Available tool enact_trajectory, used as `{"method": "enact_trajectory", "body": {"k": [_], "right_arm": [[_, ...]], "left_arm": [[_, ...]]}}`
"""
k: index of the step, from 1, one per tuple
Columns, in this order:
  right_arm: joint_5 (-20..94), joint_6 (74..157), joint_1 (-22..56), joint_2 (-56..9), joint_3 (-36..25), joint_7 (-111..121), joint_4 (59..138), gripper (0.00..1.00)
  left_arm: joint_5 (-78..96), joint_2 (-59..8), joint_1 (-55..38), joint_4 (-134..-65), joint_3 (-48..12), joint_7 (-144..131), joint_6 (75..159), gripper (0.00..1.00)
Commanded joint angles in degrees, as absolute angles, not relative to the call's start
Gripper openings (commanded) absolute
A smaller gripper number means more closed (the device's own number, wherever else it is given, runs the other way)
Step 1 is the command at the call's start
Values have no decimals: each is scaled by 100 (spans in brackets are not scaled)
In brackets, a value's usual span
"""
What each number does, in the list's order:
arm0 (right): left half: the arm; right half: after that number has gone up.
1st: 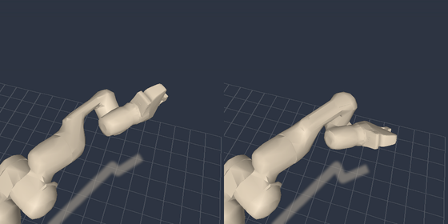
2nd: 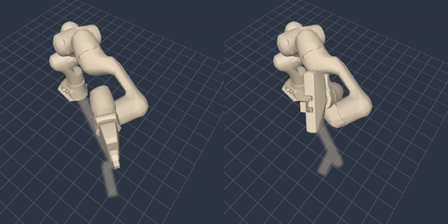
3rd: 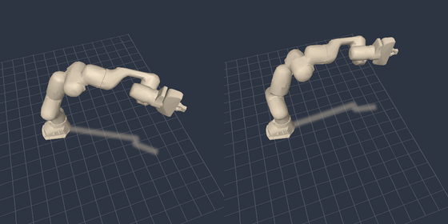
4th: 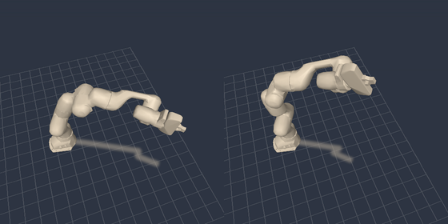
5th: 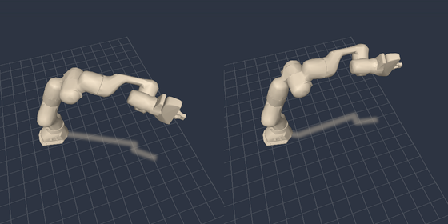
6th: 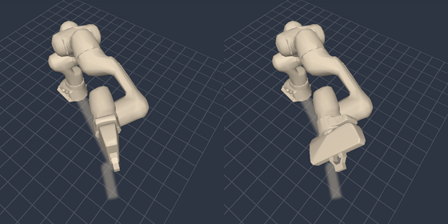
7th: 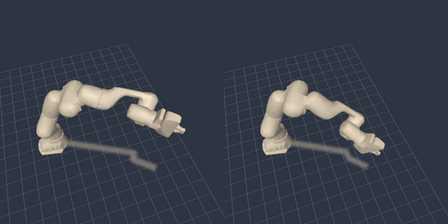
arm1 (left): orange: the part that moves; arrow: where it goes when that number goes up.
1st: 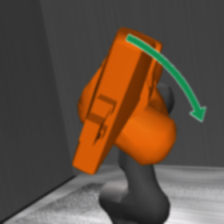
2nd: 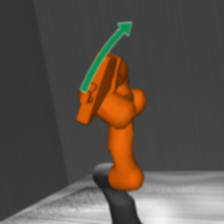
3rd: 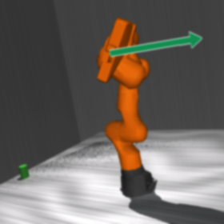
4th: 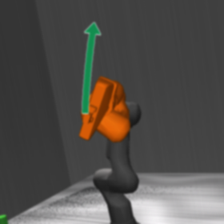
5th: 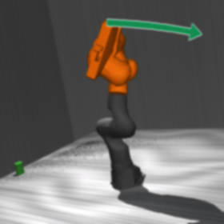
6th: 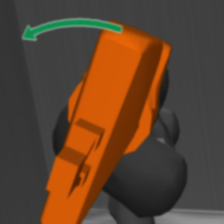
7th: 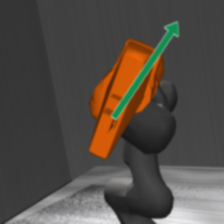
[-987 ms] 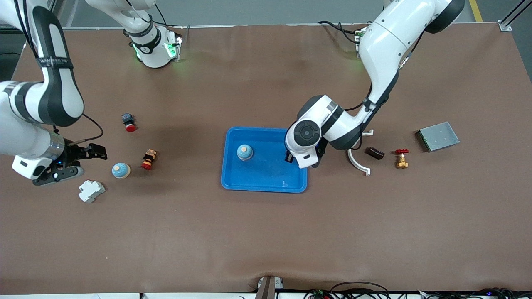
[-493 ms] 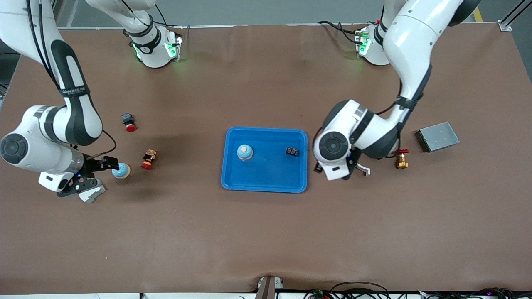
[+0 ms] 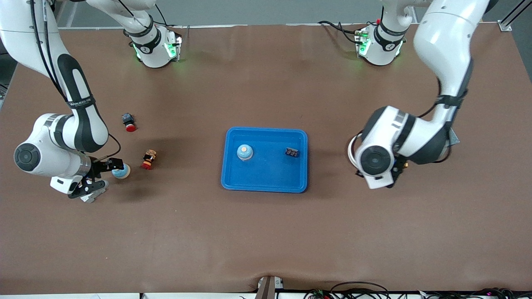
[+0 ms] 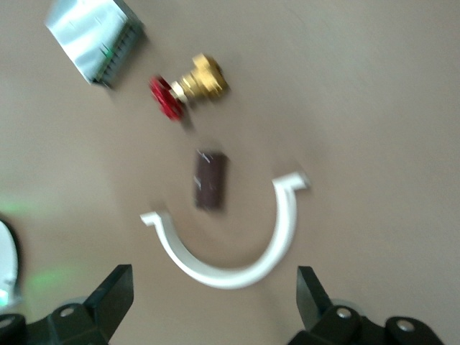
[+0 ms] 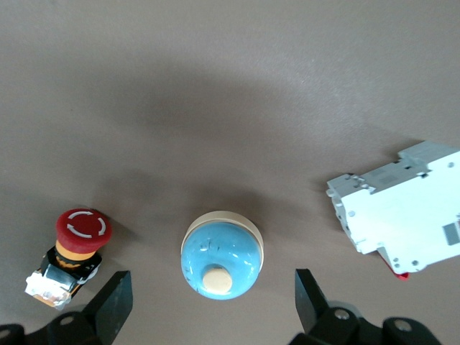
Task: Place electrolytic capacitor and blue bell in tray
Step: 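Grasp the second dome with the right gripper while the left gripper grasps a capacitor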
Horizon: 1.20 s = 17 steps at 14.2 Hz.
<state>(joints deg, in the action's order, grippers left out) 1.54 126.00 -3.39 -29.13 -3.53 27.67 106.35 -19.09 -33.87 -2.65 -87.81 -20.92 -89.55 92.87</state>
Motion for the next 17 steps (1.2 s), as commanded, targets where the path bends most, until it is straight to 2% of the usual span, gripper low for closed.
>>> {"method": "enact_trajectory", "body": {"k": [1, 3, 4, 9, 17], "right_arm": [[53, 12577, -439, -2988, -272, 2839, 10600, 100], [53, 12595, -474, -3085, -272, 2961, 10600, 100], [53, 12603, -501, -3102, -272, 2979, 10600, 100], [-69, 12630, -518, -3190, -273, 2997, 10600, 100], [-105, 12823, -598, -3436, -272, 2988, 10591, 100]], "left_arm": [[-1951, -3137, 114, -9264, -2162, -8772, 9028, 100], [-1942, -3356, 114, -9272, -2162, -8771, 9008, 100], [-1934, -3497, 79, -9272, -2162, -8780, 9061, 90], [-1916, -3446, 307, -10001, -2171, -8771, 10061, 90], [-1934, -3384, 580, -10555, -2171, -8780, 11048, 90]]}}
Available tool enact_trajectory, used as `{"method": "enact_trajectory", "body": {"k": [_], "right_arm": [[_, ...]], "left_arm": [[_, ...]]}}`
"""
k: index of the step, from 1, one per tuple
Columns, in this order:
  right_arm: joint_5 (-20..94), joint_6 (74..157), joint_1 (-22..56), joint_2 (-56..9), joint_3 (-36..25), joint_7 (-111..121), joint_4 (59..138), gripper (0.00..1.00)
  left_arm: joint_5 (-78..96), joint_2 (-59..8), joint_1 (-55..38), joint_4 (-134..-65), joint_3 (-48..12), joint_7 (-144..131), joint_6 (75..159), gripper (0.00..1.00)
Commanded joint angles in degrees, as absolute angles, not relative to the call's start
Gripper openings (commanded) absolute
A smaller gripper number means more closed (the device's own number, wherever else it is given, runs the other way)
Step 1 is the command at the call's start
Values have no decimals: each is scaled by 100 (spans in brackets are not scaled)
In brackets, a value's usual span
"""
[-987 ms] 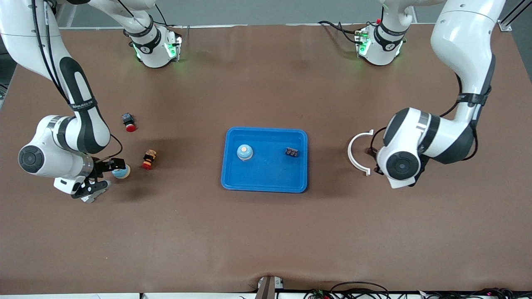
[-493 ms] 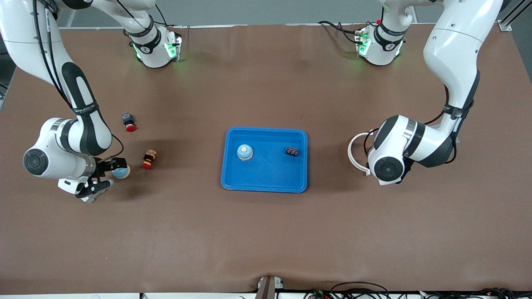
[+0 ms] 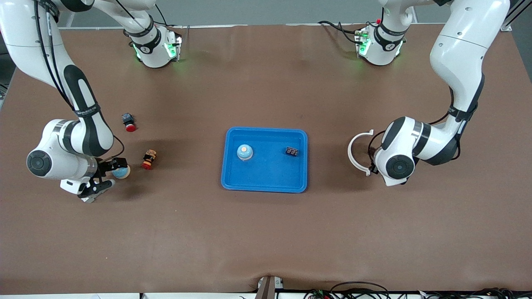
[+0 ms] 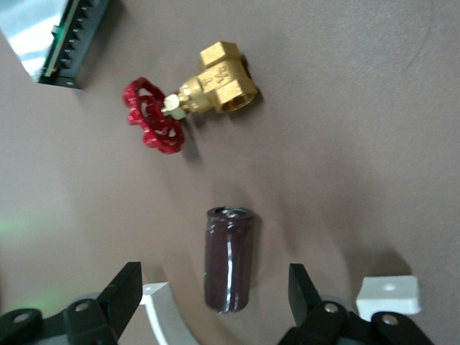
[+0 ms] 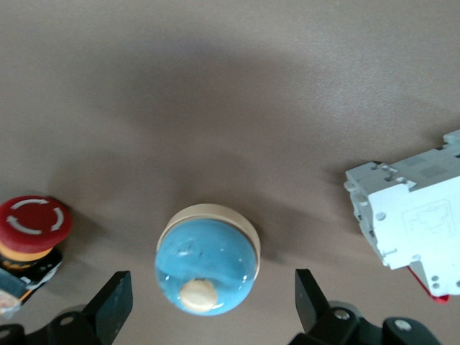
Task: Place electrolytic capacitor and blue bell in tray
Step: 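Grasp the second dome with the right gripper while the left gripper grasps a capacitor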
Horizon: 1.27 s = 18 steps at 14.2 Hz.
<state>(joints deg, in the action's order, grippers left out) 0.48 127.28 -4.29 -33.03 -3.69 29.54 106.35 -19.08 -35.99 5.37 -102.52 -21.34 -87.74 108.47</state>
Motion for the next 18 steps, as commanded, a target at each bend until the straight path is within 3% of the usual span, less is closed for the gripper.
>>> {"method": "enact_trajectory", "body": {"k": [1, 11, 12, 16, 18], "right_arm": [[-105, 12832, -598, -3445, -272, 2988, 10591, 100], [-79, 12867, -580, -3533, -264, 2979, 10591, 100], [-79, 12867, -571, -3533, -264, 2979, 10591, 93], [-79, 12867, -554, -3533, -264, 2971, 10573, 47], [-70, 12858, -554, -3533, -264, 2979, 10564, 27]], "left_arm": [[-1934, -3384, 589, -10573, -2171, -8772, 11065, 90], [-1925, -3410, 730, -10714, -2171, -8780, 11294, 90], [-1925, -3410, 729, -10731, -2171, -8780, 11294, 90], [-1907, -3454, 729, -10740, -2171, -8842, 11364, 89], [-1907, -3454, 729, -10740, -2171, -8859, 11364, 81]]}}
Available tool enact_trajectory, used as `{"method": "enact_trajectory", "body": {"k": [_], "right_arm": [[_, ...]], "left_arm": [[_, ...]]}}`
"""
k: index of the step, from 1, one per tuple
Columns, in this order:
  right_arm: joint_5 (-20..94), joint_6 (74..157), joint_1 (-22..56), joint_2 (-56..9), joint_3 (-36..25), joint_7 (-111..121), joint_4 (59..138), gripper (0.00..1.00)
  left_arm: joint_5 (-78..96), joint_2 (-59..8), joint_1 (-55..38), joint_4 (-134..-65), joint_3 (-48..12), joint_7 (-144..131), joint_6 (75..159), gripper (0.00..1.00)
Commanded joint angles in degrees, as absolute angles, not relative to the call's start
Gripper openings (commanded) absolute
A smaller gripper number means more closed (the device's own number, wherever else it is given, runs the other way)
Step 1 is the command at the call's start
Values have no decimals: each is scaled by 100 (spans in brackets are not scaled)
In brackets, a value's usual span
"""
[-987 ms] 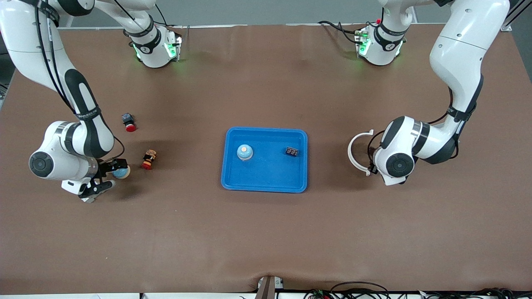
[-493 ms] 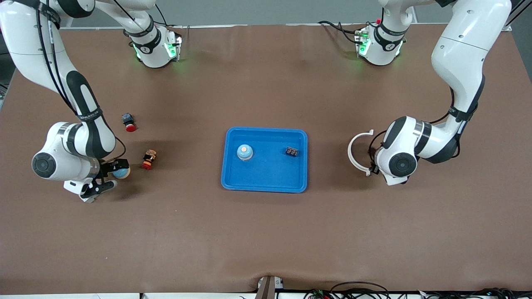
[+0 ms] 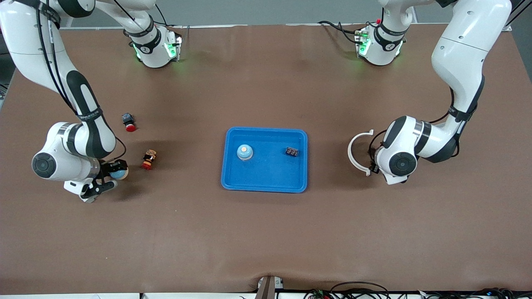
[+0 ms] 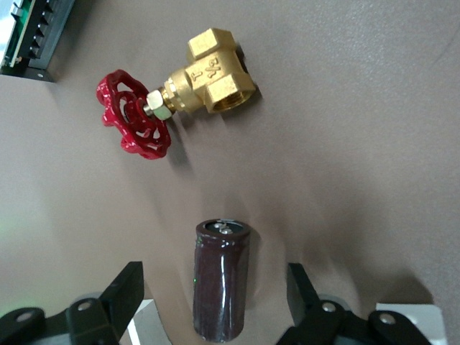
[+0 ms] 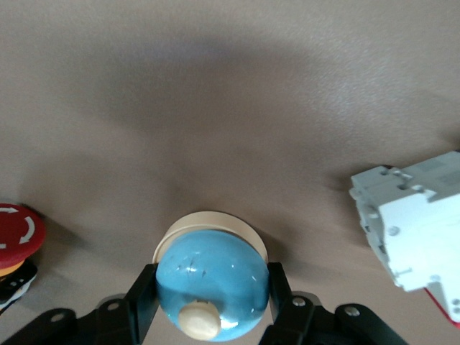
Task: Place electrolytic capacitor and blue bell in tray
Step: 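Lift the dome with the right gripper while the left gripper lifts the capacitor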
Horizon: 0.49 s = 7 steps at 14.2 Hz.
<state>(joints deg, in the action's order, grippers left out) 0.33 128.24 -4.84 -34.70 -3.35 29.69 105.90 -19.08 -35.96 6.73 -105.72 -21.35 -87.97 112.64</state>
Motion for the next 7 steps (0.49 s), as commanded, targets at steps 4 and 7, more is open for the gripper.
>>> {"method": "enact_trajectory", "body": {"k": [4, 7], "right_arm": [[-70, 12771, -536, -3498, -264, 2962, 10547, 11], [-44, 12106, -457, -3366, -220, 2892, 10206, 11]], "left_arm": [[-1907, -3463, 729, -10828, -2171, -8886, 11496, 67], [-1907, -3472, 694, -10828, -2171, -8903, 11619, 44]]}}
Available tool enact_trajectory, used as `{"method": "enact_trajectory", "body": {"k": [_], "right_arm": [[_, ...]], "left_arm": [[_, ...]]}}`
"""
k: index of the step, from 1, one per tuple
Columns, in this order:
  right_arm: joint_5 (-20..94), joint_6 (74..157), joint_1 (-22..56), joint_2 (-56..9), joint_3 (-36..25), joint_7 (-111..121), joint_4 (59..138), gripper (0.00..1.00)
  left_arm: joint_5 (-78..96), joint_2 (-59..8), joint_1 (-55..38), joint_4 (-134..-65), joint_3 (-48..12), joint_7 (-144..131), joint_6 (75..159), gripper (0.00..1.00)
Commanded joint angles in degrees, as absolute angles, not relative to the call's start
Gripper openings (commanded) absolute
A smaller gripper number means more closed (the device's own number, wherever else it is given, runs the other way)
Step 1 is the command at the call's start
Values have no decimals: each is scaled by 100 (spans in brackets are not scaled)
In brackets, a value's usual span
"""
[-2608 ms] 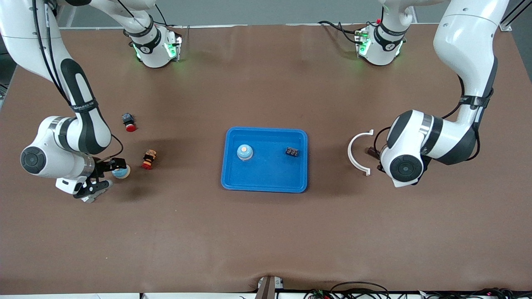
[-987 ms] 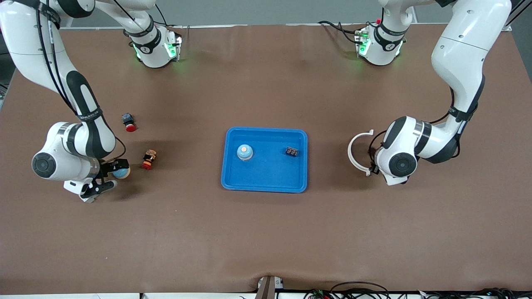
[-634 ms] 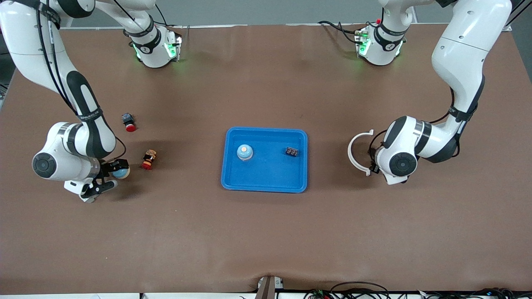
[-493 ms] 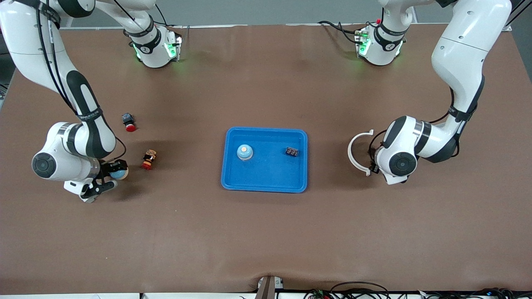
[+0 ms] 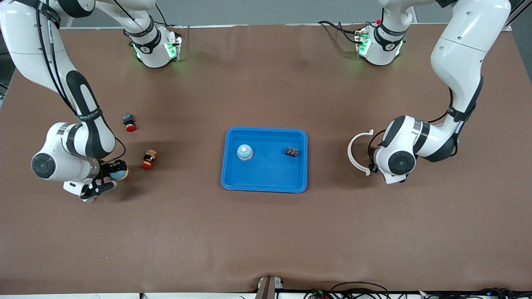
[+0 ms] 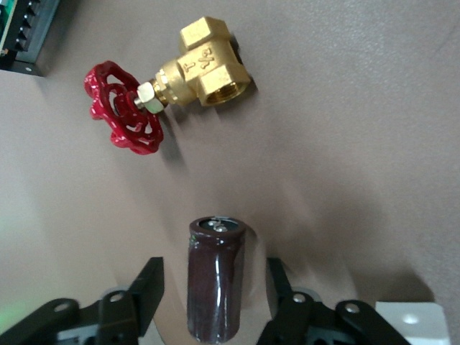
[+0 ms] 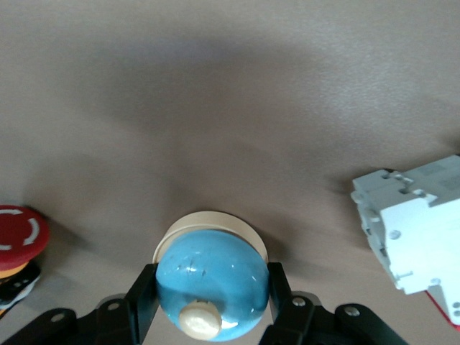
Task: Place electrolytic capacitor and blue bell in tray
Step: 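Lift the dome with the right gripper while the left gripper lifts the capacitor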
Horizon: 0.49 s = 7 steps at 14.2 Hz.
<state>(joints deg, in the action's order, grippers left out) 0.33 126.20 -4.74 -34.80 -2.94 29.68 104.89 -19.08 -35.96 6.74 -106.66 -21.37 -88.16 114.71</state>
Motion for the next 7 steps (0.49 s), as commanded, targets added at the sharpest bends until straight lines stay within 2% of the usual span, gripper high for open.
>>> {"method": "enact_trajectory", "body": {"k": [1, 2, 4, 5, 7], "right_arm": [[-18, 11755, -448, -3366, -220, 2848, 9943, 11], [-18, 11403, -440, -3366, -211, 2708, 9706, 11], [-9, 10787, -239, -3358, -202, 2200, 9239, 11], [-9, 10567, -133, -3331, -202, 1919, 9098, 11], [35, 10319, 192, -3209, -193, 1199, 8991, 11]], "left_arm": [[-1907, -3515, 686, -10837, -2171, -8903, 11715, 43], [-1907, -3533, 677, -10837, -2171, -8912, 11794, 39], [-1907, -3472, 720, -10828, -2180, -8912, 11795, 11], [-1907, -3472, 712, -10811, -2180, -8912, 11795, 3], [-1907, -3393, 738, -10767, -2171, -8912, 11795, 0]]}}
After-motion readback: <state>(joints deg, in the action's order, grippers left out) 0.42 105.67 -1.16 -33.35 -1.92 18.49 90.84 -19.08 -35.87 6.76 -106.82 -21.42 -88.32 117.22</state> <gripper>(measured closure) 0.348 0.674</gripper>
